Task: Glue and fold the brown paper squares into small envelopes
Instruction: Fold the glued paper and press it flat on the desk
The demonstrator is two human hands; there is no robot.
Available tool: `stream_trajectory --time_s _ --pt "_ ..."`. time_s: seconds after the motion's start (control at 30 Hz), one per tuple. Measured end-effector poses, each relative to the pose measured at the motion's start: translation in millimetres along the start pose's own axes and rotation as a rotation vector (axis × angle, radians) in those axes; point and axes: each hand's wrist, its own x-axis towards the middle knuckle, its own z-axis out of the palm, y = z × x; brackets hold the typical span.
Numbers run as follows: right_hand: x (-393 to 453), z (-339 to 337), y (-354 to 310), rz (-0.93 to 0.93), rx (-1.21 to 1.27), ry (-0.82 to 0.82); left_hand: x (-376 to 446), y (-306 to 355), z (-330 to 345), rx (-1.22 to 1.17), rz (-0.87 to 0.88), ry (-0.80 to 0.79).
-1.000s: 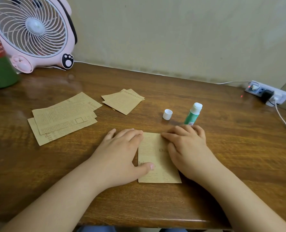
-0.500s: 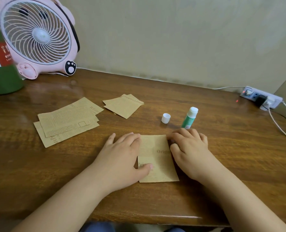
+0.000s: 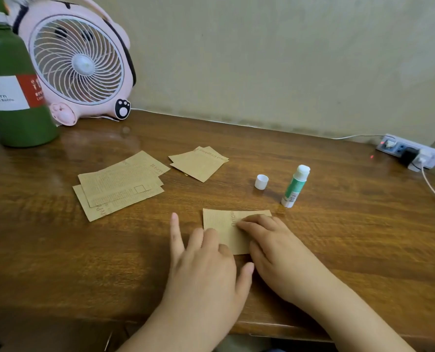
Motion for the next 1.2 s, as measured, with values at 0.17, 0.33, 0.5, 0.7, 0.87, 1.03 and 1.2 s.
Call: stream_trajectory --time_s 0.17,0.33,0.5,0.7,0.87,1.03,1.2 --pt "3.9 0.0 6.2 -0.012 0.031 0.027 19.5 -30.2 -0.2 -0.150 0.023 0.040" --pt "7.7 1.1 0.9 -0.041 0.035 0.063 30.5 -48.1 12.2 -0.129 -0.031 -0.003" --pt "26.8 14.0 -23.5 -0.127 0.145 -0.006 25.3 -48.4 18.2 -0.172 -0.043 0.066" --pt "20.3 6.0 12.1 0.024 0.066 0.054 26.6 -50.0 16.5 -0.114 -0.046 0.003" --pt "19.7 0.7 14.9 0.042 0.004 0.077 27.8 -49.3 15.3 -0.122 -0.027 0.017" --pt "26.1 14.9 -8.7 -0.096 0.045 -0.005 26.2 -55.4 23.4 -0.162 -0.007 0.088" --pt "14.0 -2.2 32.0 0.134 -0.005 0.099 28.9 -56.0 30.6 -0.128 0.001 0.115"
